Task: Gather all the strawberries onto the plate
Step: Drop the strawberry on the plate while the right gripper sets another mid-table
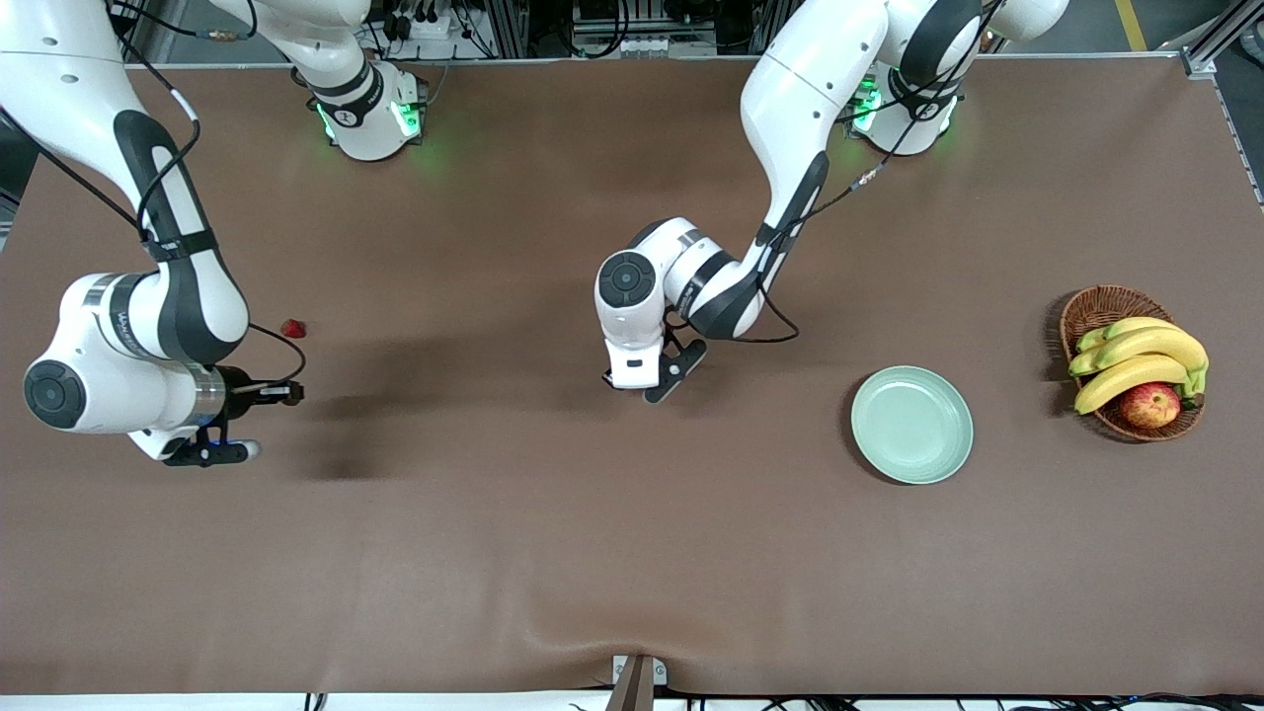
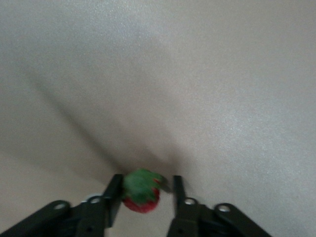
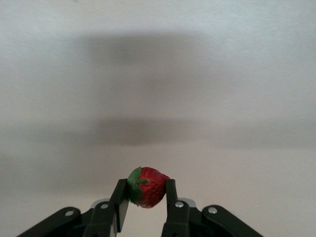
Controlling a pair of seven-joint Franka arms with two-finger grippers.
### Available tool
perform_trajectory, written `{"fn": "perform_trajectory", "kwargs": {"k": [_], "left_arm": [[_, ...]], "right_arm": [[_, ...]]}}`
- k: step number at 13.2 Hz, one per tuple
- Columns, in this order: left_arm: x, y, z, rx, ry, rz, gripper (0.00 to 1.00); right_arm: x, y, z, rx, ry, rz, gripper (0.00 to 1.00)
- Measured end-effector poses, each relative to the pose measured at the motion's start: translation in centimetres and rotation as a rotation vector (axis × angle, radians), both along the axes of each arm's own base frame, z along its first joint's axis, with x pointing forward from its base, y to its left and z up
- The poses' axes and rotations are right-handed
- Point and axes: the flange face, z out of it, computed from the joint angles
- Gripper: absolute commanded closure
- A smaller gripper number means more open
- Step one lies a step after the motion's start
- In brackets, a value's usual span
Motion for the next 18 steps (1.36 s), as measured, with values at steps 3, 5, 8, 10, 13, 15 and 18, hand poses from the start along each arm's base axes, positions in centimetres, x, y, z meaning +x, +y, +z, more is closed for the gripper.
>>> {"fn": "perform_trajectory", "kwargs": {"k": [3,5,8,10,13,15,18], "left_arm": [[0.1,0.1,0.0,0.001,-0.001,0.0,1.0],[0.3,0.2,0.5,0.009,0.006,0.002,1.0],[0.7,1.3,3.1,0.067,0.061,0.017,1.0],[1.0,3.1,6.2,0.128,0.121,0.036,1.0],[1.9,7.7,12.2,0.147,0.161,0.057,1.0],[2.4,12.7,13.9,0.16,0.19,0.052,1.0],[4.8,22.5,12.6,0.219,0.234,0.029,1.0]], "right_arm": [[0.5,4.7,1.0,-0.005,0.01,-0.068,1.0],[0.4,7.9,1.3,-0.003,0.017,-0.103,1.0],[0.0,11.5,1.5,0.005,0.031,-0.155,1.0],[-0.2,14.2,1.7,0.019,0.038,-0.21,1.0],[-0.9,21.3,2.4,0.05,0.031,-0.33,1.0],[-2.1,27.4,2.7,0.073,0.027,-0.402,1.0],[-4.5,37.5,1.6,0.073,-0.001,-0.517,1.0]]}}
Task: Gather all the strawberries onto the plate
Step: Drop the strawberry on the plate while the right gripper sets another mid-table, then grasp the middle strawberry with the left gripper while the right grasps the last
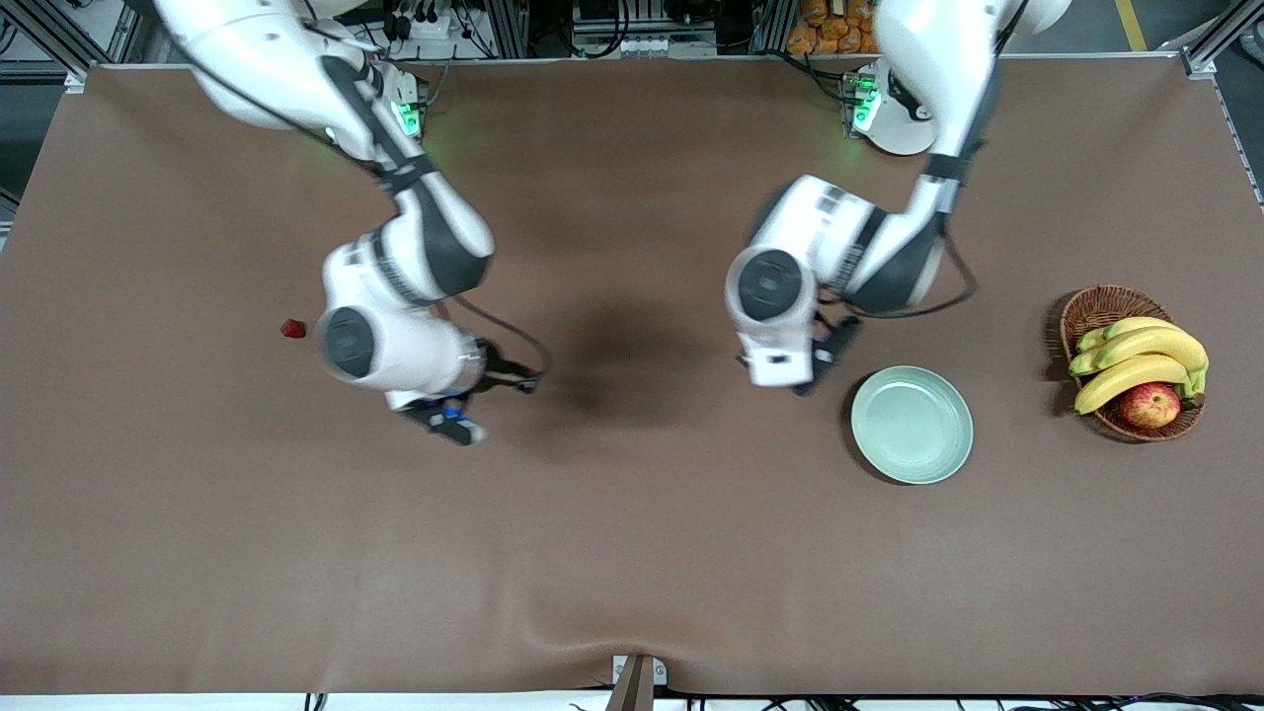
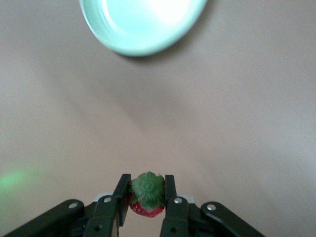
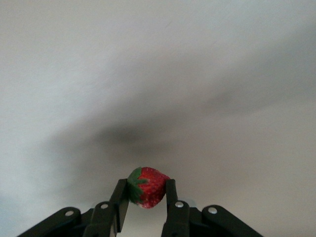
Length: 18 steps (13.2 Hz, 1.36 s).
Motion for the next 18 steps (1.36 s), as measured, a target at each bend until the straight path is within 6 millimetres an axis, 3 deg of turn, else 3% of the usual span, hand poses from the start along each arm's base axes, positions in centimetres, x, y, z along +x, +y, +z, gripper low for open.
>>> {"fn": "perform_trajectory", "kwargs": {"k": [3,5,7,8,9,10,11,12,13,16,18], "left_arm": [[2.8,7.4,-1.8,-0.033,0.031,-0.018,1.0],[4.3,11.0,-2.7,-0.058,0.025,-0.024,1.0],[6.0,14.8,-3.6,-0.084,-0.003,-0.014,1.0],[6.8,16.3,-4.3,-0.096,-0.027,-0.009,1.0],[7.5,17.2,-5.2,-0.107,-0.059,-0.005,1.0],[8.1,17.7,-6.4,-0.117,-0.096,-0.001,0.95],[8.6,17.8,-7.6,-0.125,-0.125,-0.003,0.74],[8.7,17.7,-8.9,-0.128,-0.133,-0.007,0.12],[8.6,17.5,-9.7,-0.132,-0.129,-0.02,0.0],[8.7,17.6,-9.7,-0.14,-0.121,-0.064,0.0],[8.5,16.9,-8.6,-0.139,-0.094,-0.07,0.0]], "right_arm": [[-3.2,9.0,-3.4,0.018,-0.042,-0.087,1.0],[-5.3,12.8,-5.6,0.036,-0.07,-0.121,1.0],[-7.3,15.3,-7.5,0.04,-0.075,-0.13,0.75],[-8.0,16.0,-8.3,0.039,-0.075,-0.135,0.52],[-8.5,16.5,-8.9,0.036,-0.071,-0.143,0.43],[-8.8,16.8,-9.0,0.035,-0.068,-0.148,0.11],[-9.0,17.1,-8.9,0.035,-0.069,-0.148,0.0],[-9.0,17.2,-8.8,0.036,-0.073,-0.148,0.0],[-8.6,17.0,-8.6,0.032,-0.085,-0.148,0.0],[-6.0,14.7,-8.1,-0.017,-0.129,-0.141,0.0],[-3.3,11.5,-6.9,-0.062,-0.109,-0.098,0.0]]}}
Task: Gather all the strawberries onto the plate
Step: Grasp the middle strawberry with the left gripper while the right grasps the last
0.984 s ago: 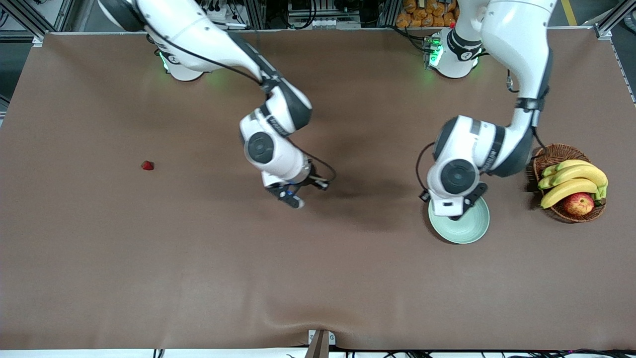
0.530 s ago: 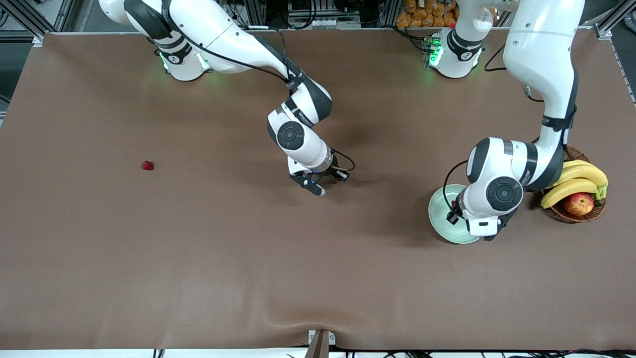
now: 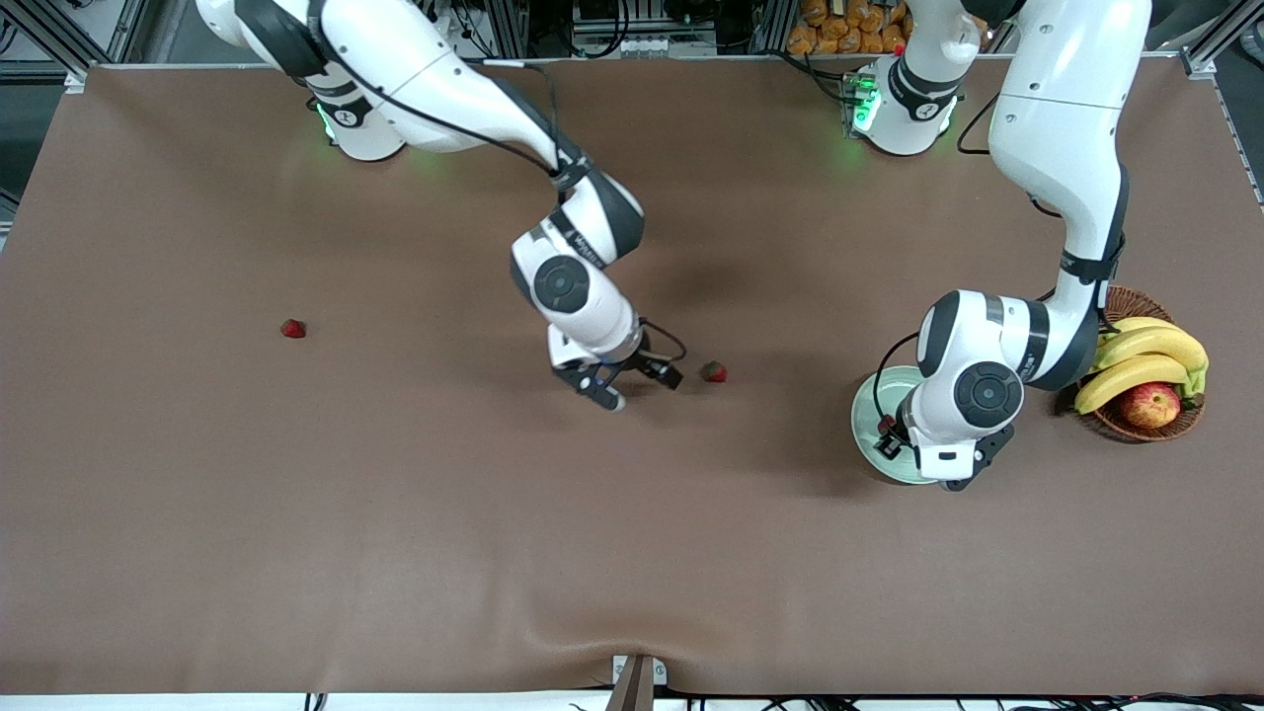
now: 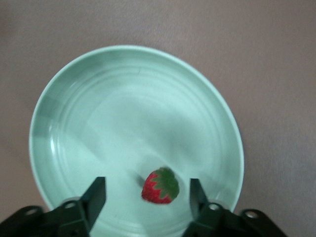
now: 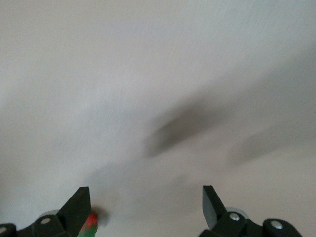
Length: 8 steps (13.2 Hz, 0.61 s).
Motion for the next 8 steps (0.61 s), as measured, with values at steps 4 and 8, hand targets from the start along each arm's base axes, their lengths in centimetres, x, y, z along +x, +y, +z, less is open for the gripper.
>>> {"fn": "perform_trajectory", "kwargs": {"k": [4,8], "left_arm": [[-2.2,-9.9,4.8,-0.047,0.01,-0.003,0.0],[-5.5,-19.7,4.2,-0.065,0.014,0.04,0.0]], "right_arm": [[6.7,-12.8,6.1,-0.036,0.075,0.166,0.0],[10.7,-28.8,9.6,-0.093,0.095,0.34,0.0]]}}
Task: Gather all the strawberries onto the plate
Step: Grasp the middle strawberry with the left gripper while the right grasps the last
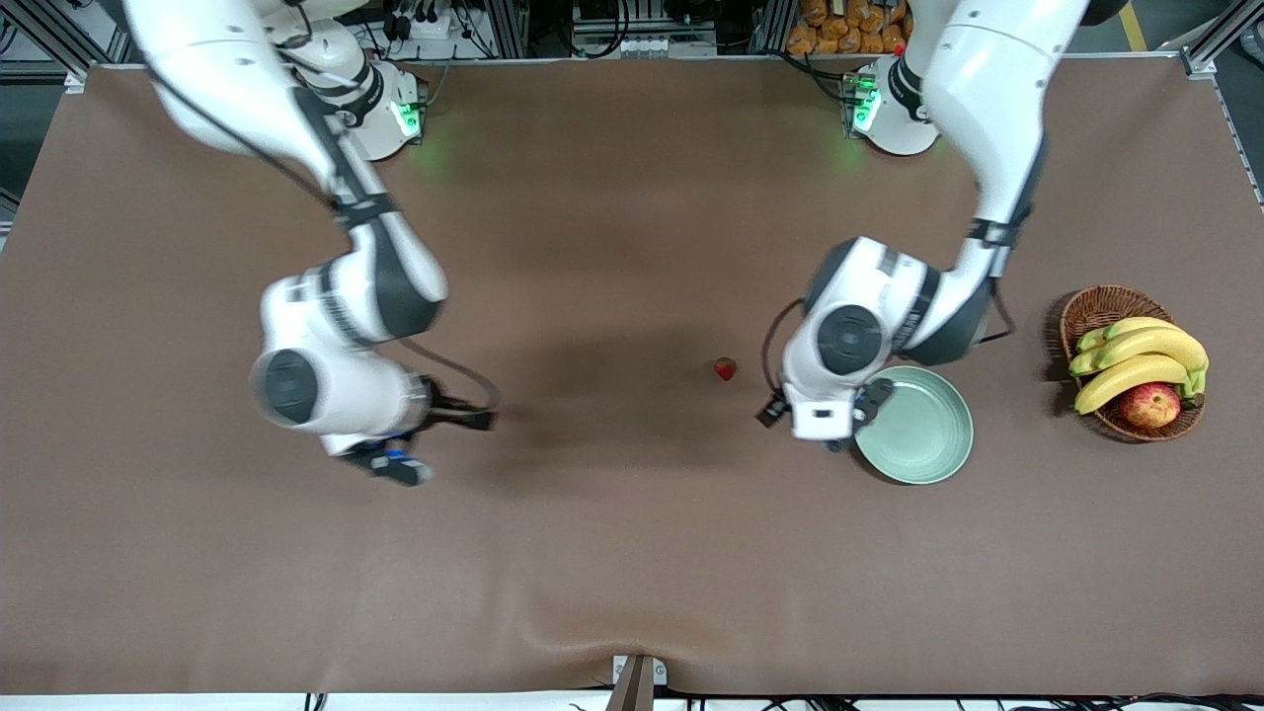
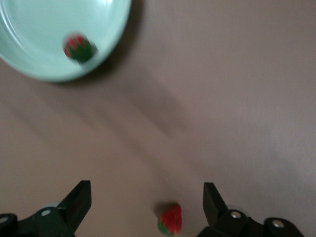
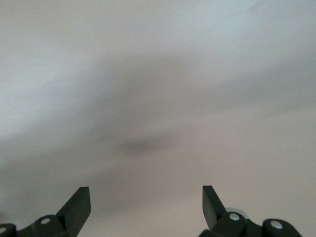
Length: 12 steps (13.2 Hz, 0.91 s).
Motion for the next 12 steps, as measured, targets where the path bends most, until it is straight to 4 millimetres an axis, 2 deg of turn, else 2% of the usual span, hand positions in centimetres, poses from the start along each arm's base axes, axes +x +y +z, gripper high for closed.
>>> {"fn": "perform_trajectory", "kwargs": {"k": [2,5,6,8,9,12], "left_arm": [[-1.0,-2.6,-2.4,-0.04,0.001,0.002,0.0],[-2.0,-4.9,-4.3,-0.067,-0.018,-0.022,0.02],[-2.6,-5.8,-4.5,-0.067,-0.017,-0.037,0.02],[-3.7,-6.8,-5.4,-0.06,-0.003,-0.057,0.09],[-4.2,-6.9,-6.2,-0.051,0.01,-0.063,0.16],[-5.3,-6.2,-8.3,-0.028,0.047,-0.064,0.22]], "right_arm": [[0.2,-6.0,-0.5,0.001,0.0,0.108,0.0],[-1.1,-13.2,-2.3,0.006,0.005,0.179,0.0],[-2.0,-14.9,-2.7,-0.003,-0.006,0.2,0.0],[-4.5,-17.6,-3.2,-0.022,-0.001,0.221,0.0],[-5.7,-18.5,-3.3,-0.028,0.006,0.235,0.0],[-9.2,-21.8,-4.5,-0.035,-0.002,0.279,0.0]]}}
